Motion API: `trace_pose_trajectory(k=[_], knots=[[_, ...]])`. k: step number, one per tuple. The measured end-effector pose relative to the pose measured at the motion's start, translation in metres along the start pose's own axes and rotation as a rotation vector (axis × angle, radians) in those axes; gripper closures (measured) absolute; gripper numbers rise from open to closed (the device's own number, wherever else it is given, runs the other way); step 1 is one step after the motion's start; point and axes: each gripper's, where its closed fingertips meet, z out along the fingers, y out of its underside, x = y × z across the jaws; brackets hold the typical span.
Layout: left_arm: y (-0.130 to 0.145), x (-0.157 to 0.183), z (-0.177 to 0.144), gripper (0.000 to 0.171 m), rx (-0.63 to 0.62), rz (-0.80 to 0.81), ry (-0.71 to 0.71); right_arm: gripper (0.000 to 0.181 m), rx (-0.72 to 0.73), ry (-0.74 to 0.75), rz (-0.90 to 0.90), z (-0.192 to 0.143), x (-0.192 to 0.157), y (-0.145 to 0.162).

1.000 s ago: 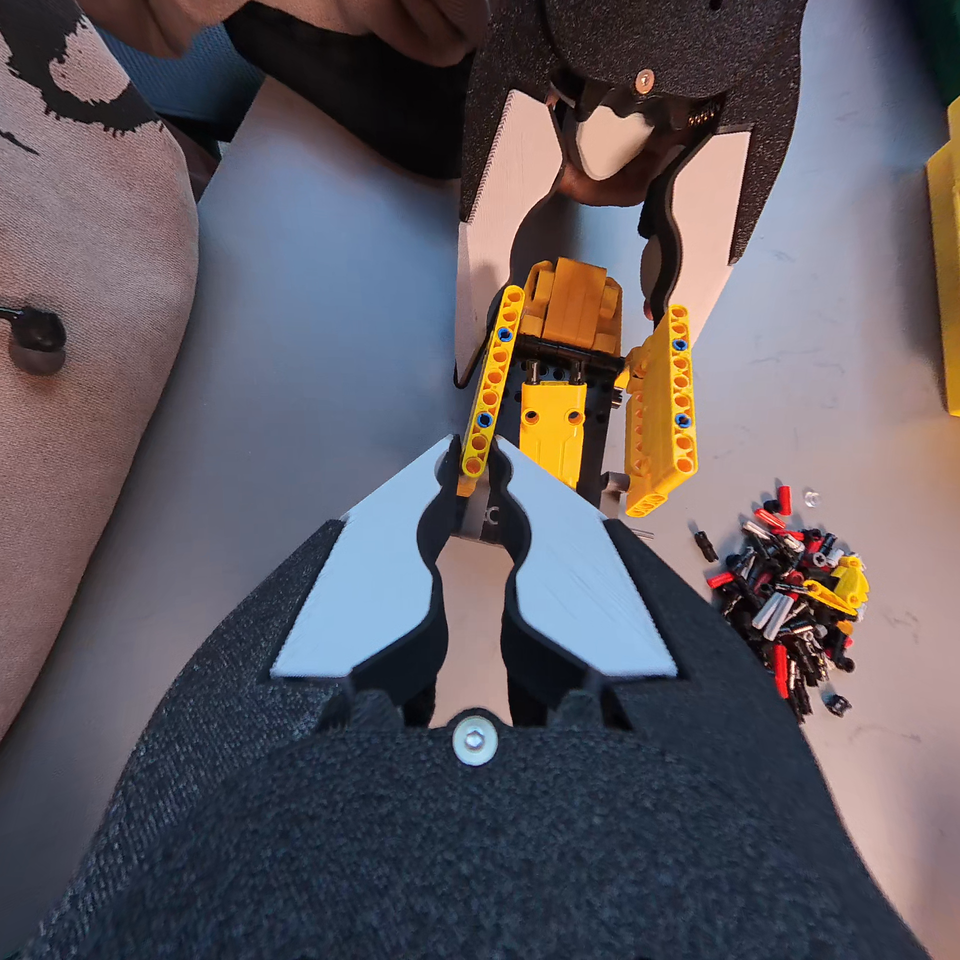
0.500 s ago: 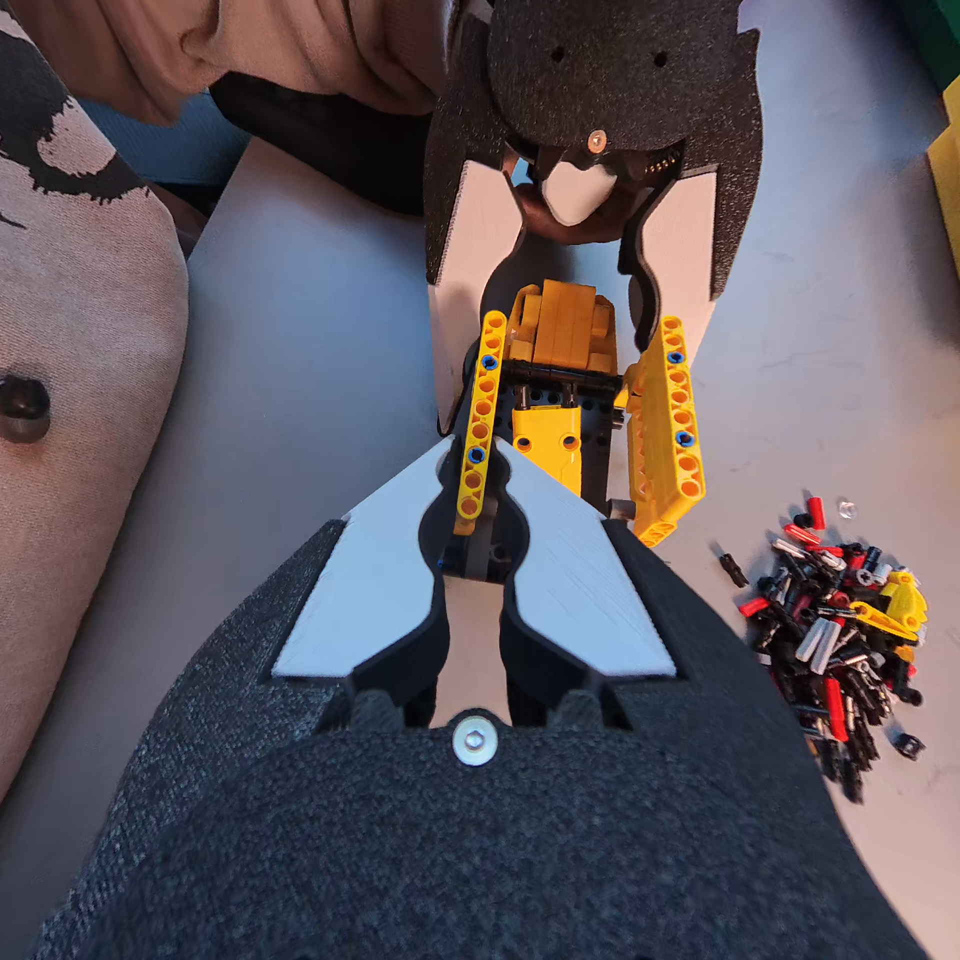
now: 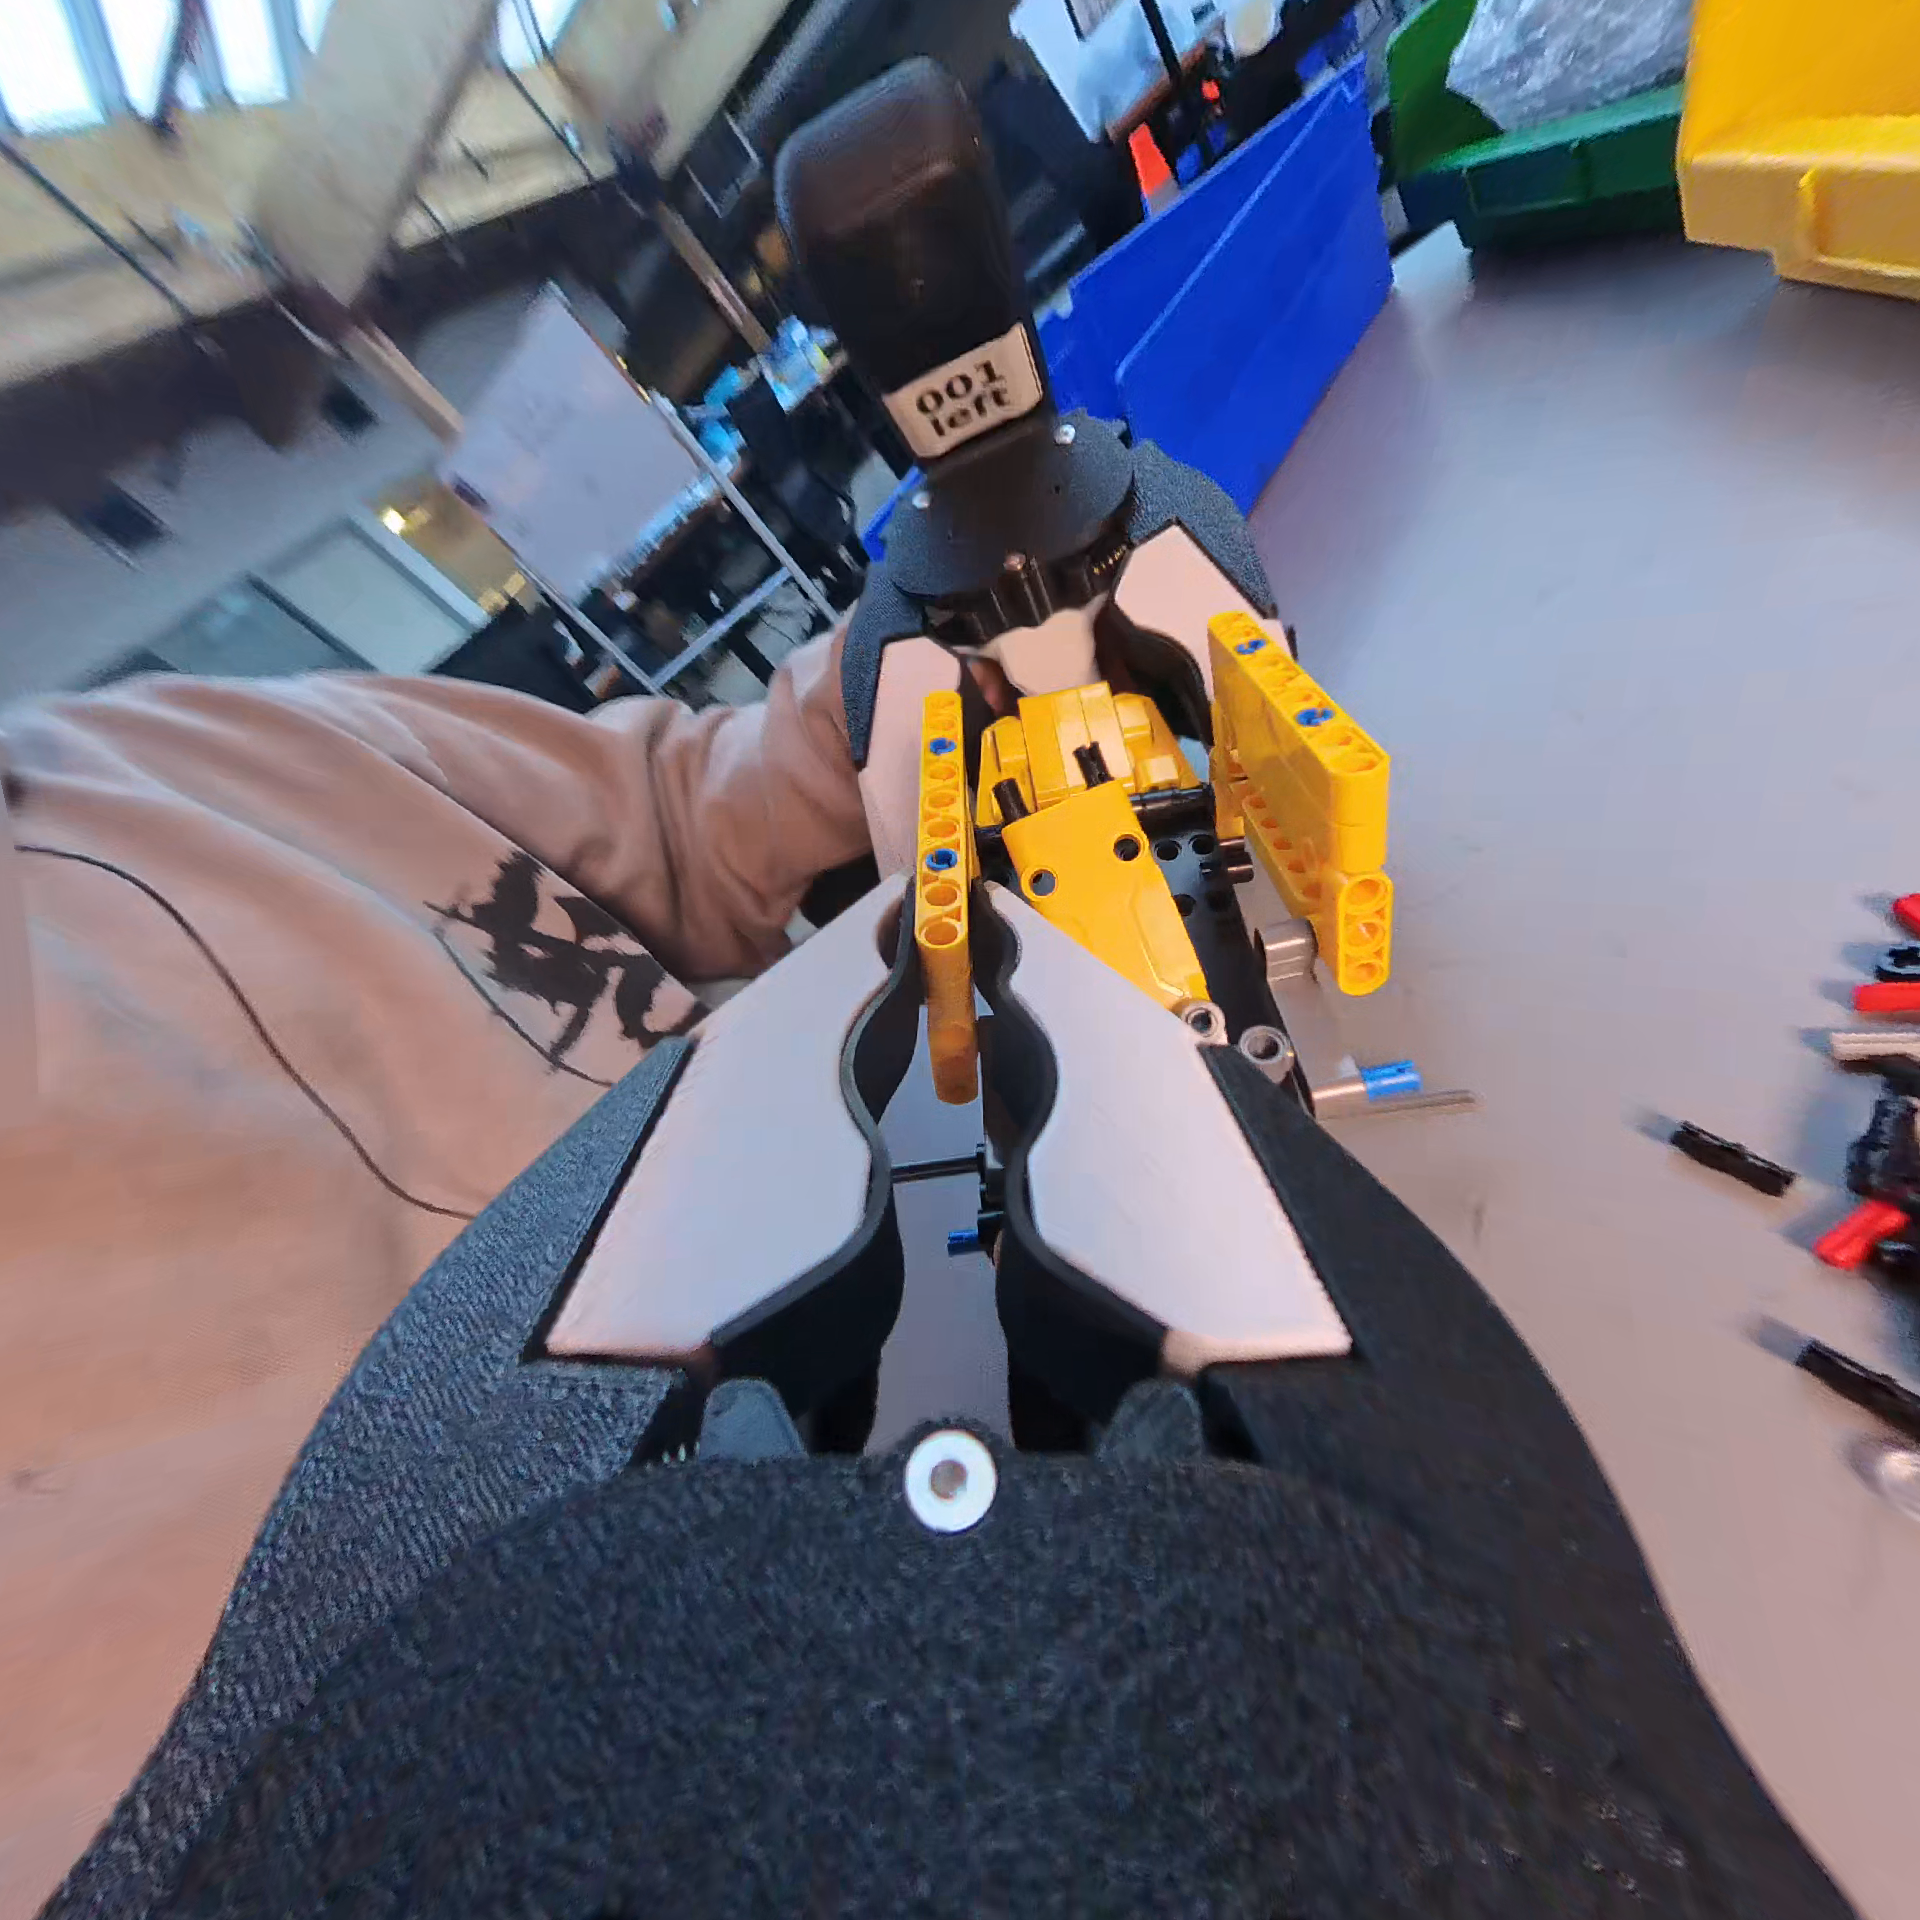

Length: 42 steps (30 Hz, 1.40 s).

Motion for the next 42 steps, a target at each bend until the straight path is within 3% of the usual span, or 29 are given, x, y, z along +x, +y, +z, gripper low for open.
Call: trace_pose_trajectory(k=[7, 15, 32, 42], knots=[[0.003, 0.0, 0.004, 0.082, -0.026, -0.096, 0.027, 0.175, 0.021, -0.03, 0.038, -0.004, 0.004, 0.0], [0.004, 0.005, 0.007, 0.083, -0.034, -0.125, 0.062, 0.173, -0.09, 0.045, -0.129, 0.003, 0.001, 0.013], [0.007, 0.007, 0.017, 0.085, -0.081, -0.043, 0.014, 0.176, -0.142, 0.073, -0.382, -0.011, -0.001, 0.035], [0.006, 0.009, 0.023, 0.086, -0.081, -0.023, 0.005, 0.176, -0.094, 0.044, -0.366, -0.021, -0.002, 0.04]])
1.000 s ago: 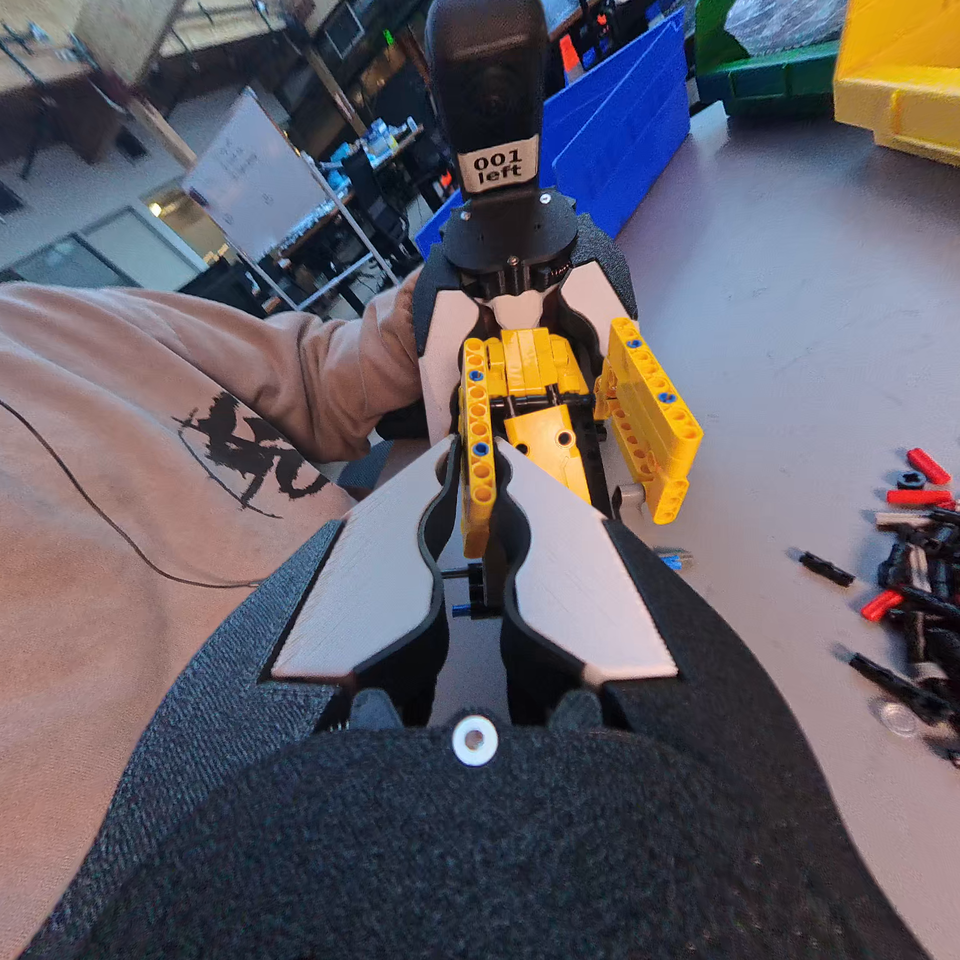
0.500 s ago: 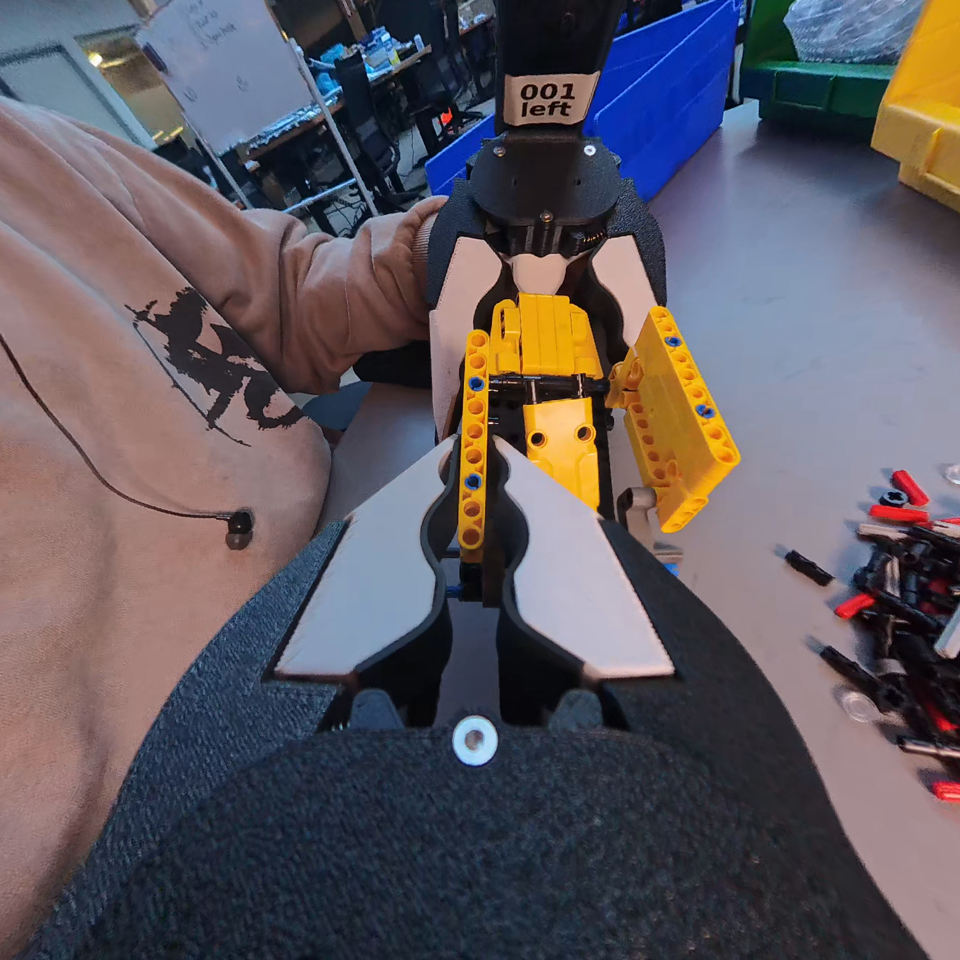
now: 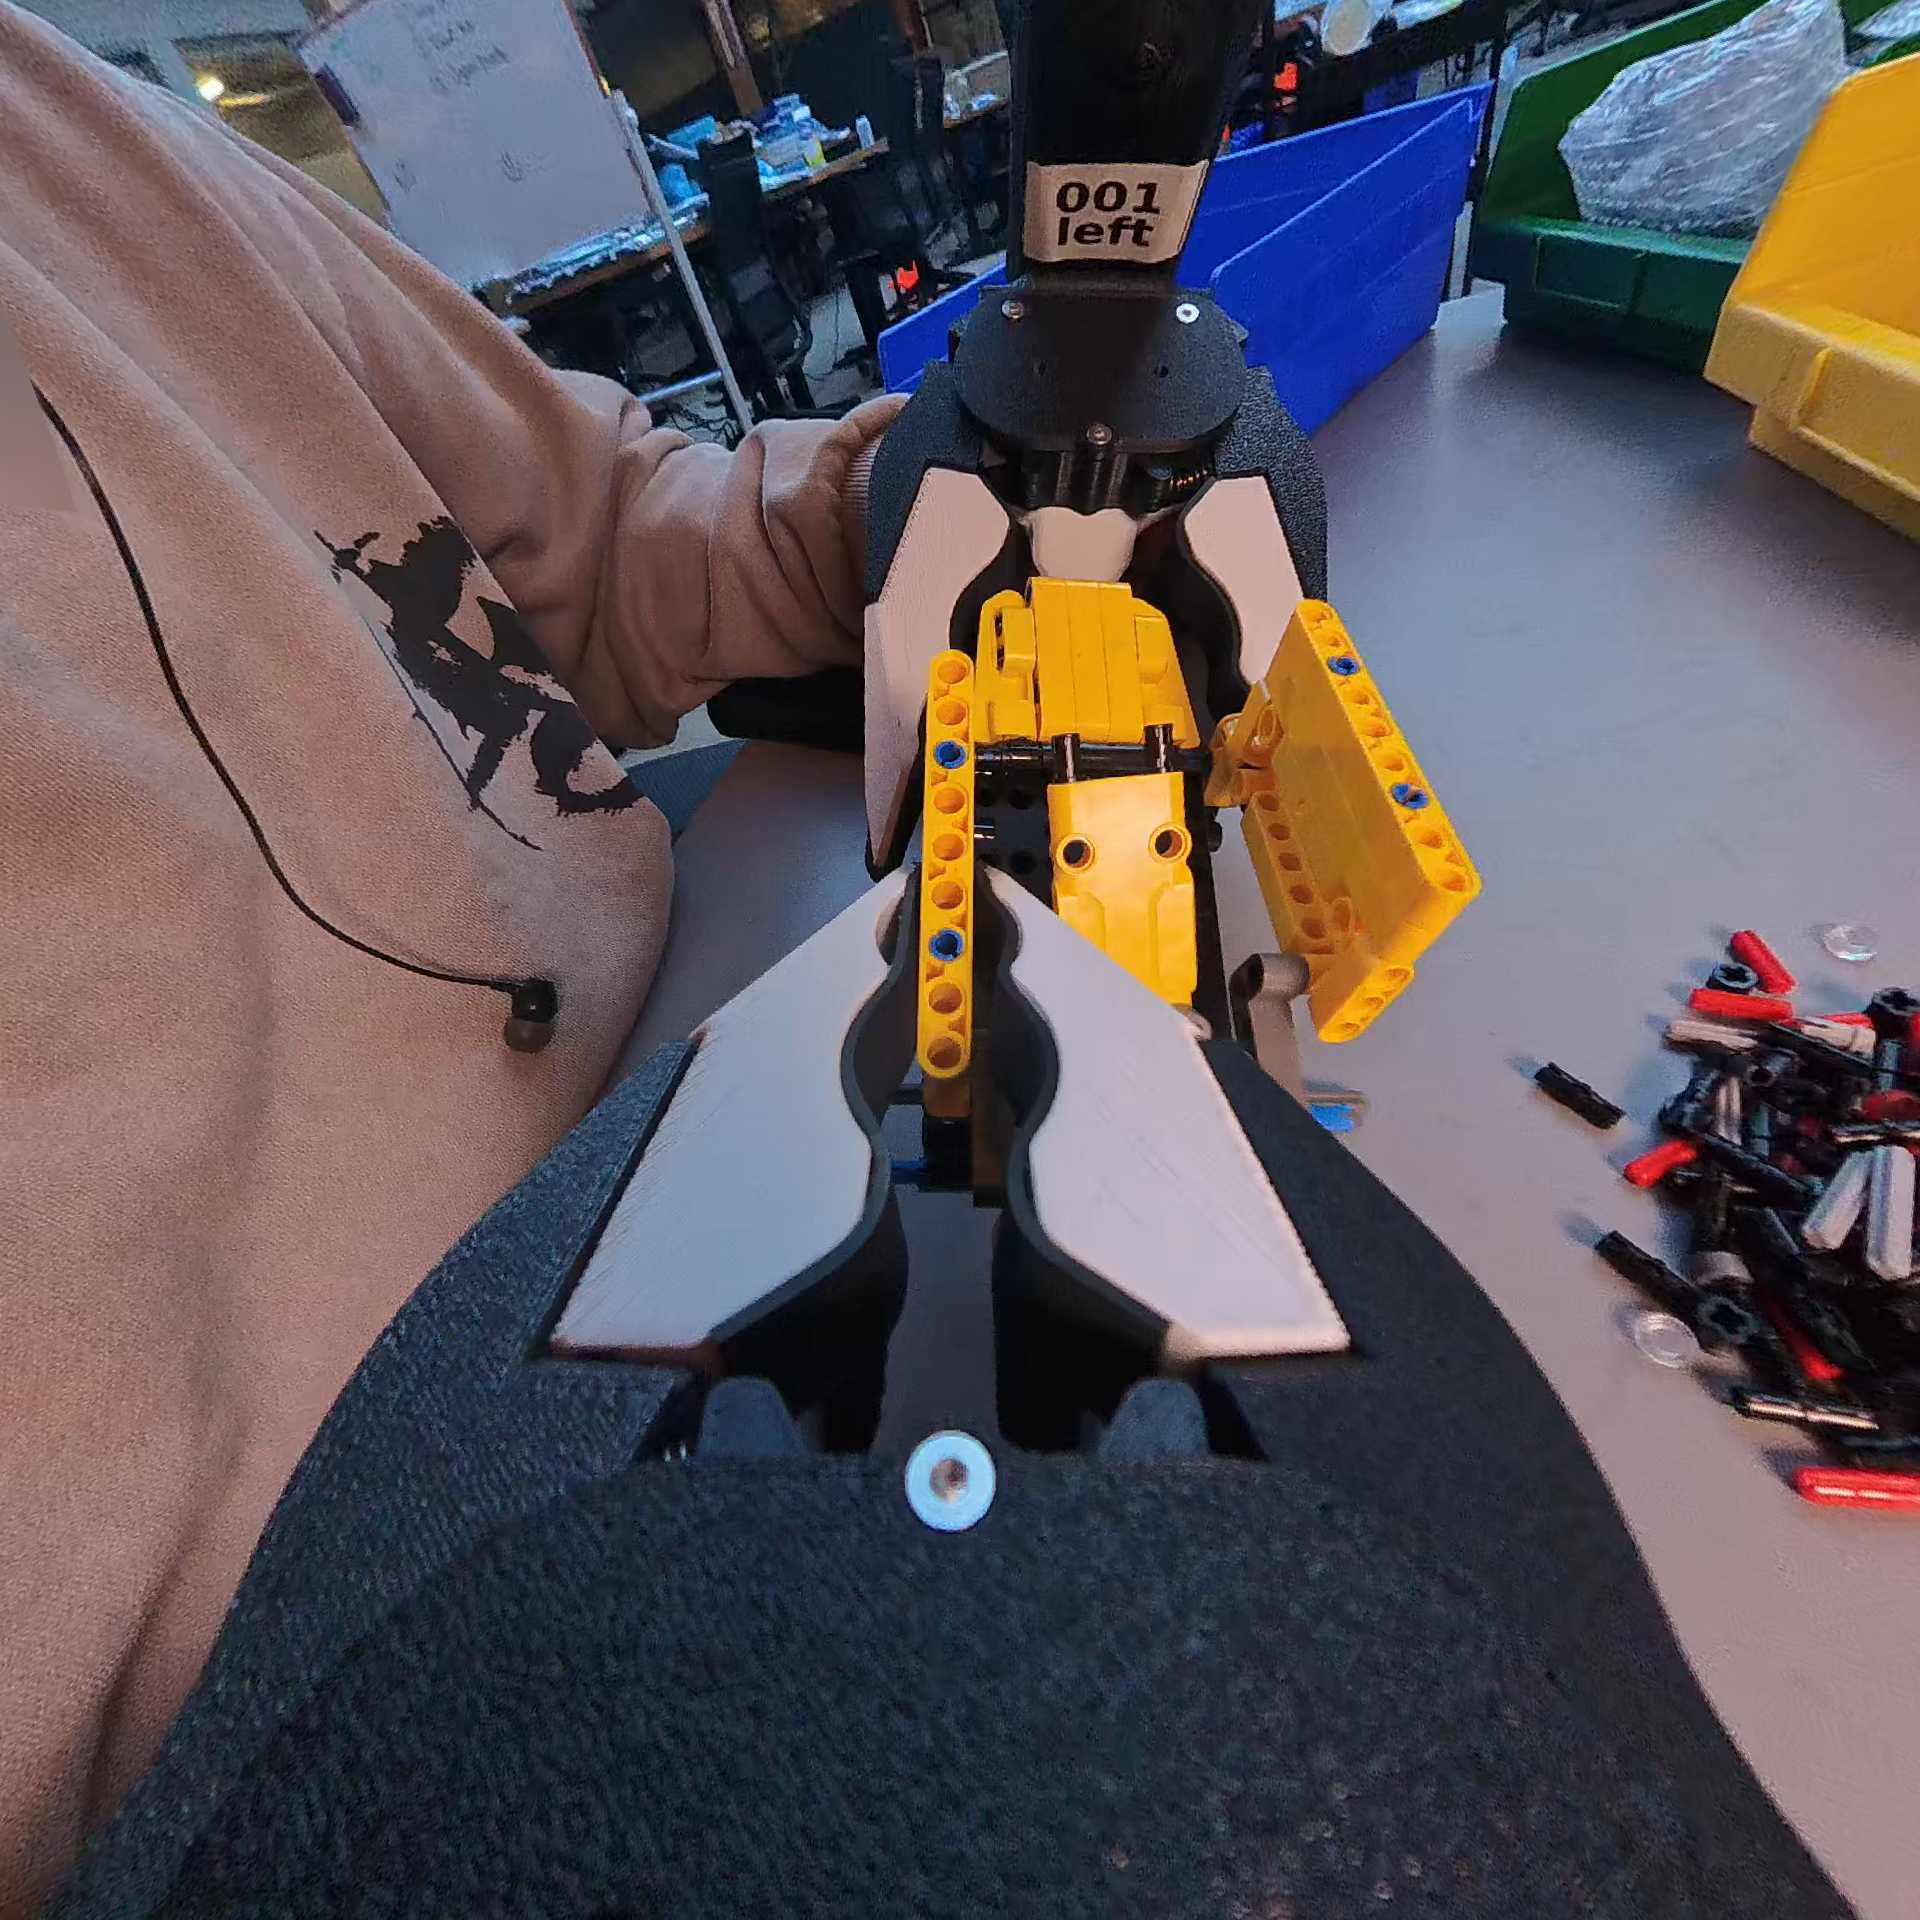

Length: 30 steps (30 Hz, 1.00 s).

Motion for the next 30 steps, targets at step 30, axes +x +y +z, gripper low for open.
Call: trace_pose_trajectory(k=[30], knots=[[-0.016, 0.002, -0.037, 0.109, 0.135, 0.305, -0.181, 0.175, -0.242, 0.417, -0.781, -0.026, 0.005, 0.017]])
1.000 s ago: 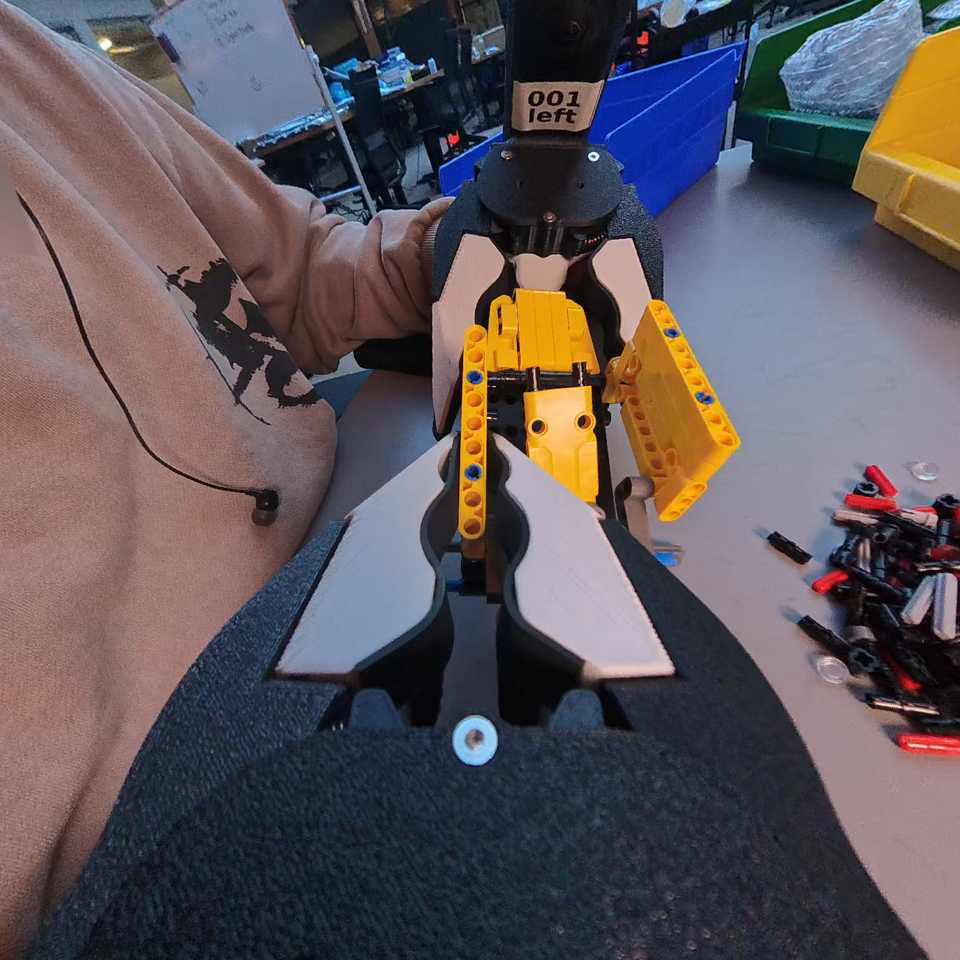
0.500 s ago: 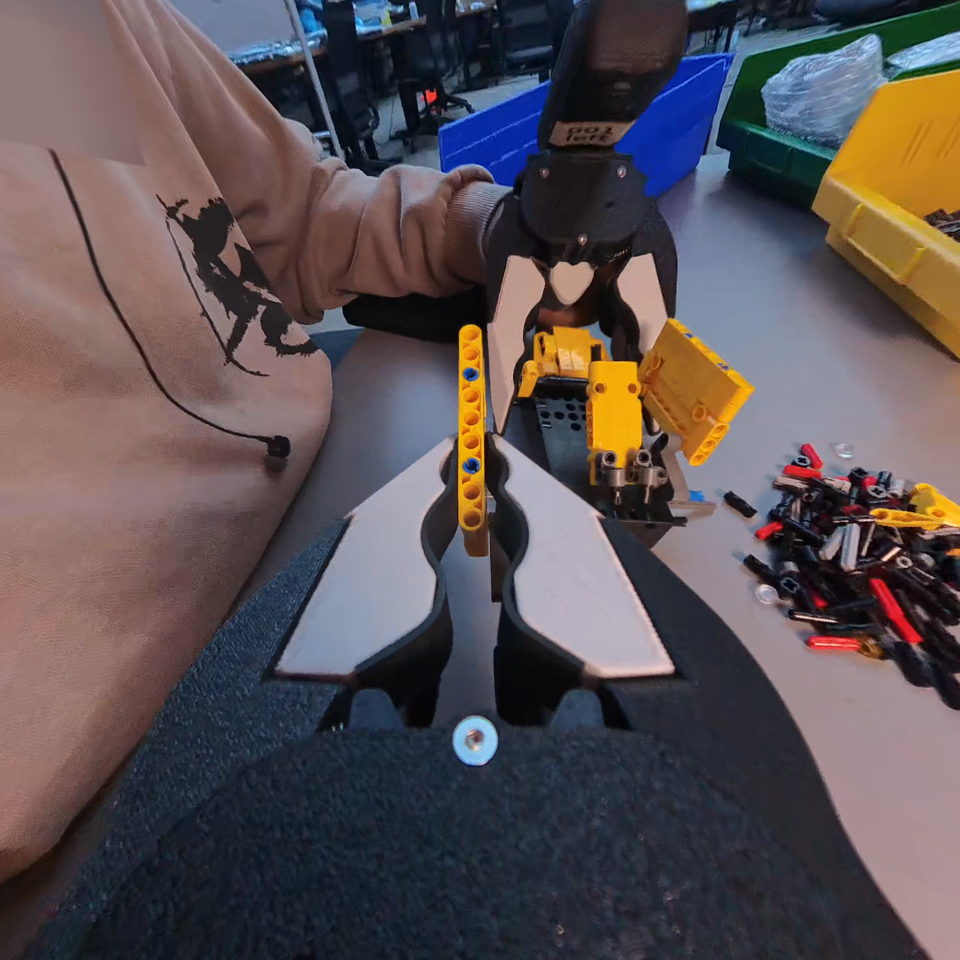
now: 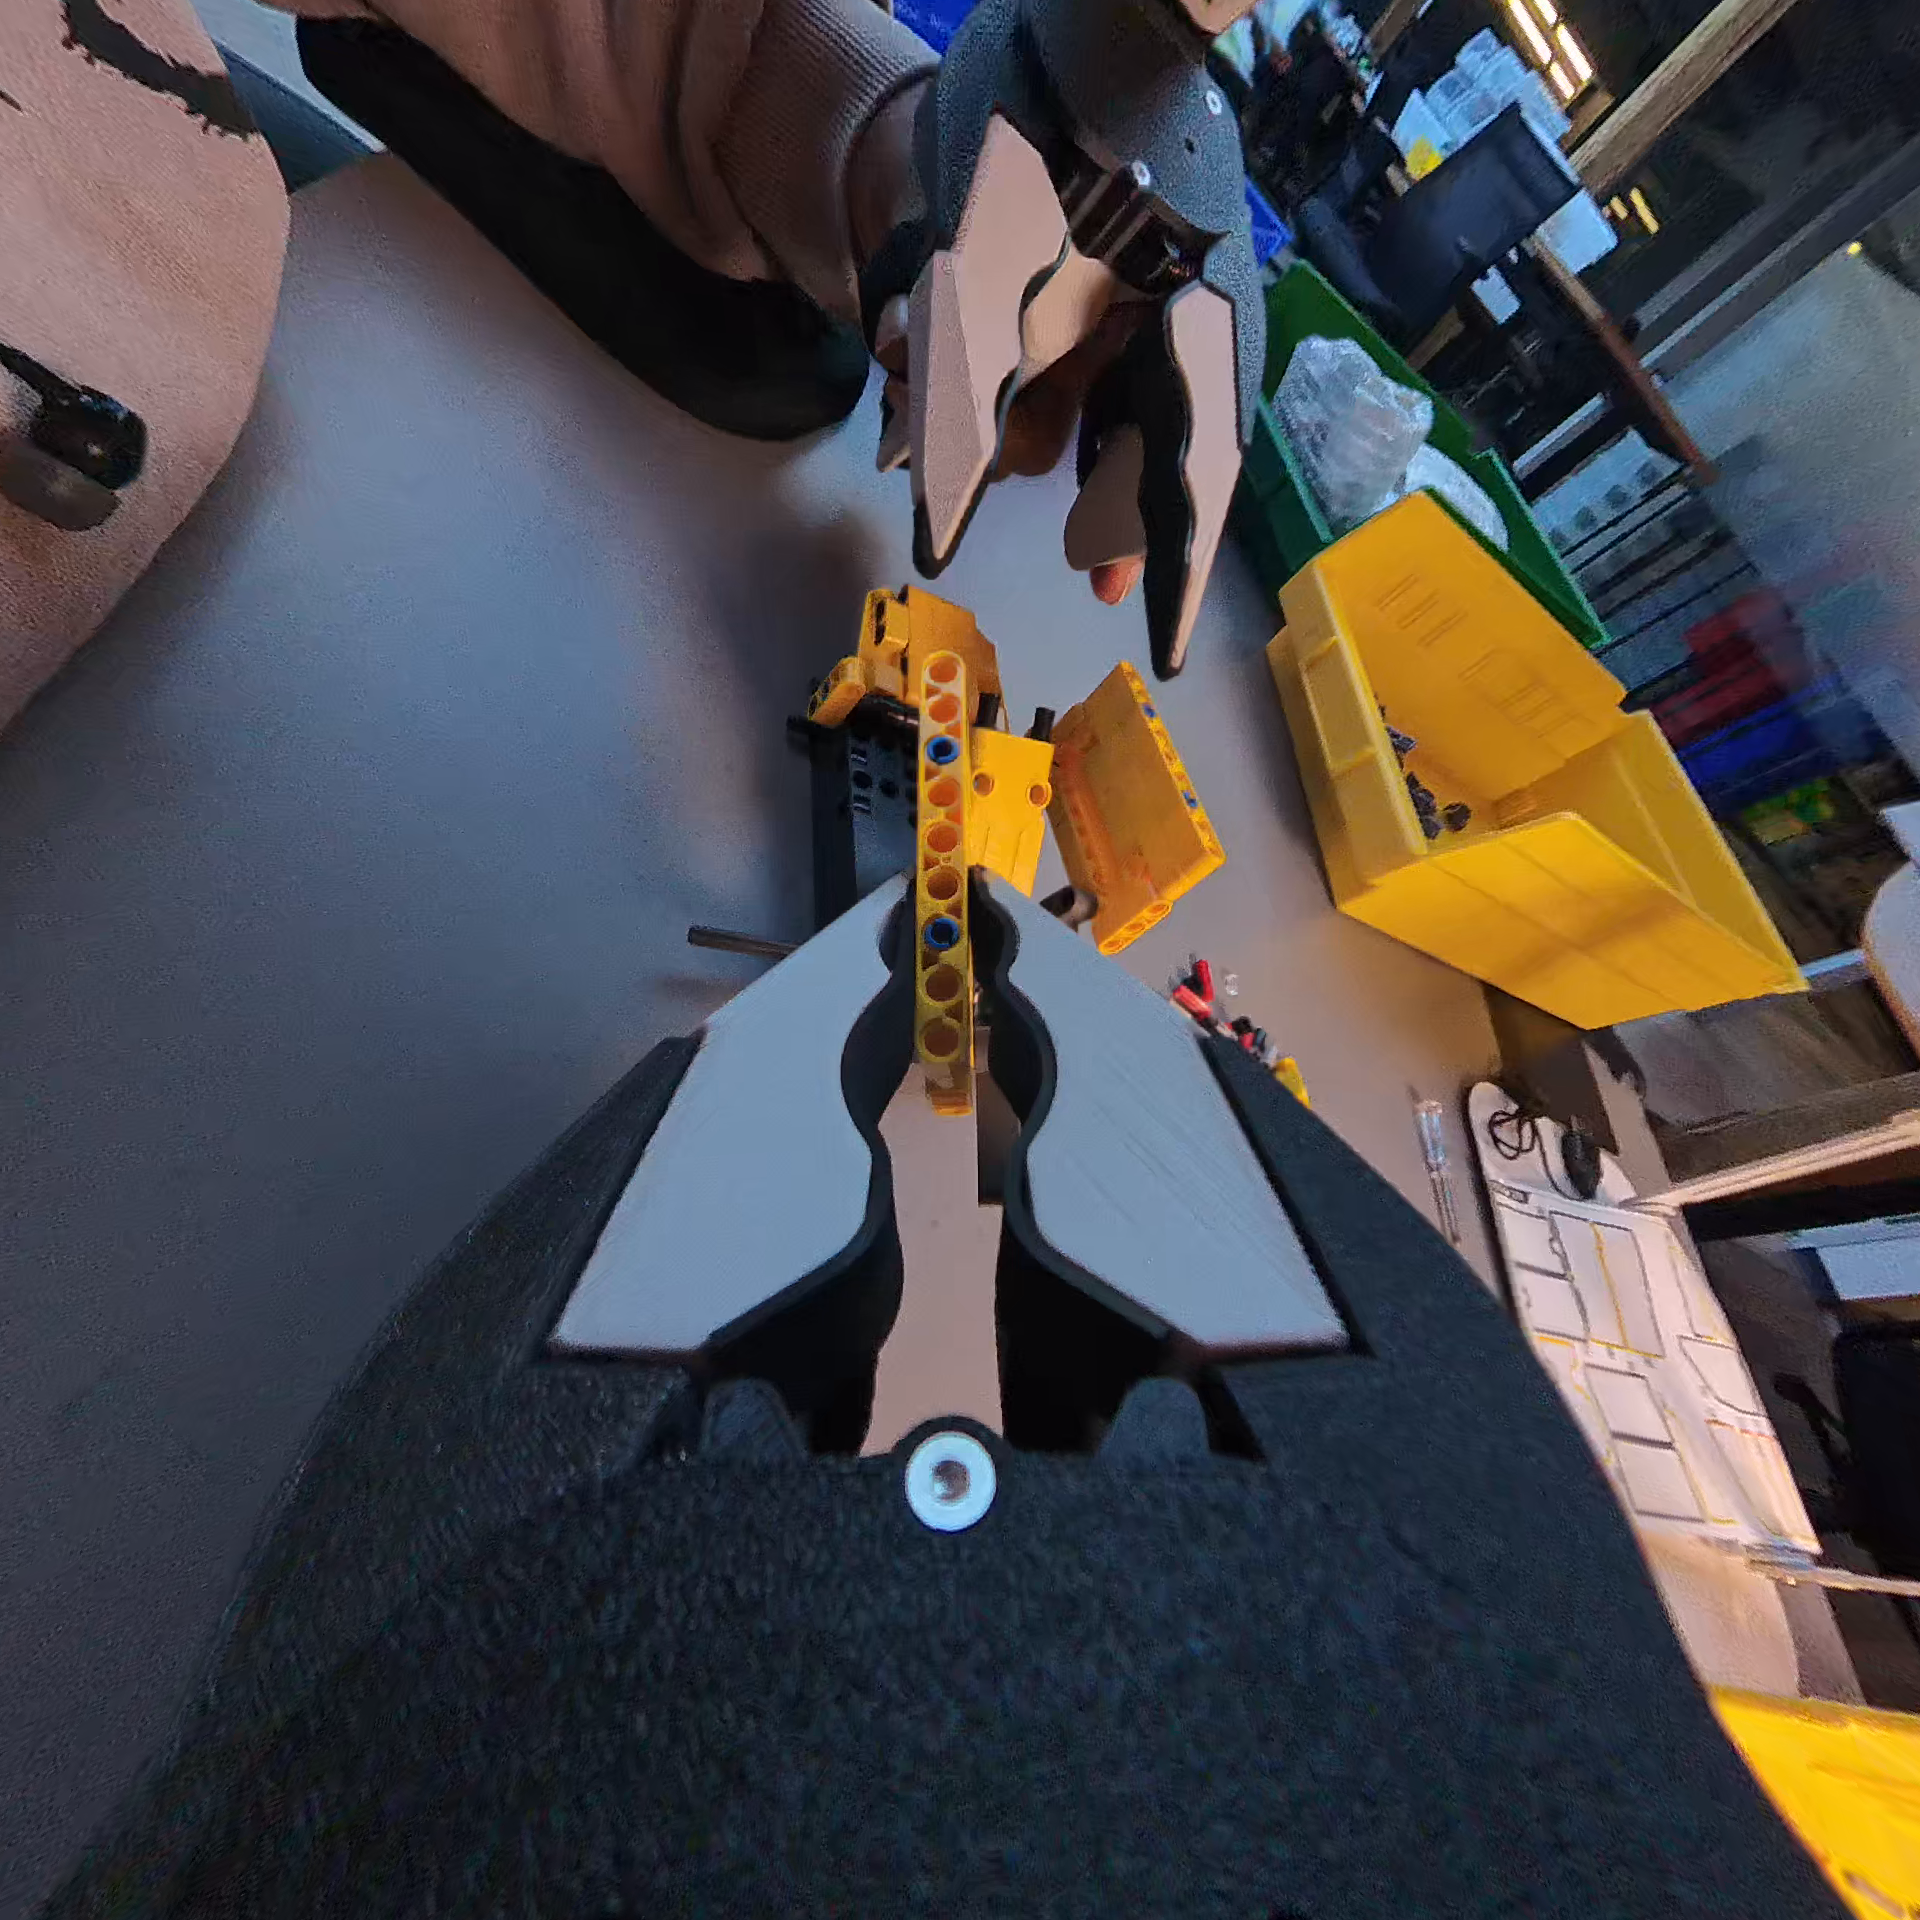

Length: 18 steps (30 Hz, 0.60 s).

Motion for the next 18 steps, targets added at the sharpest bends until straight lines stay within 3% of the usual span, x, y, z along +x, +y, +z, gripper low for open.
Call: trace_pose_trajectory(k=[2, 4, 7, 9, 13, 18], knots=[[-0.02, 0.018, -0.001, 0.13, 0.071, 0.066, 0.041, 0.175, 0.025, 0.03, -0.023, 0.0, 0.001, -0.009], [-0.031, 0.036, 0.003, 0.137, 0.098, 0.105, 0.091, 0.175, 0.06, 0.044, -0.03, 0.001, 0.0, -0.02], [-0.031, 0.055, 0.017, 0.14, 0.067, 0.181, 0.121, 0.175, 0.109, 0.021, 0.004, 0.007, -0.005, -0.037], [-0.024, 0.062, 0.027, 0.163, 0.022, 0.224, 0.119, 0.175, 0.145, 0.0, 0.03, 0.01, -0.01, -0.047], [-0.026, 0.06, 0.021, 0.165, 0.038, 0.187, 0.143, 0.169, 0.16, -0.013, 0.041, 0.01, -0.012, -0.051], [-0.026, 0.054, 0.017, 0.166, 0.053, 0.165, 0.117, 0.127, 0.21, -0.091, 0.314, 0.001, -0.003, -0.056]])
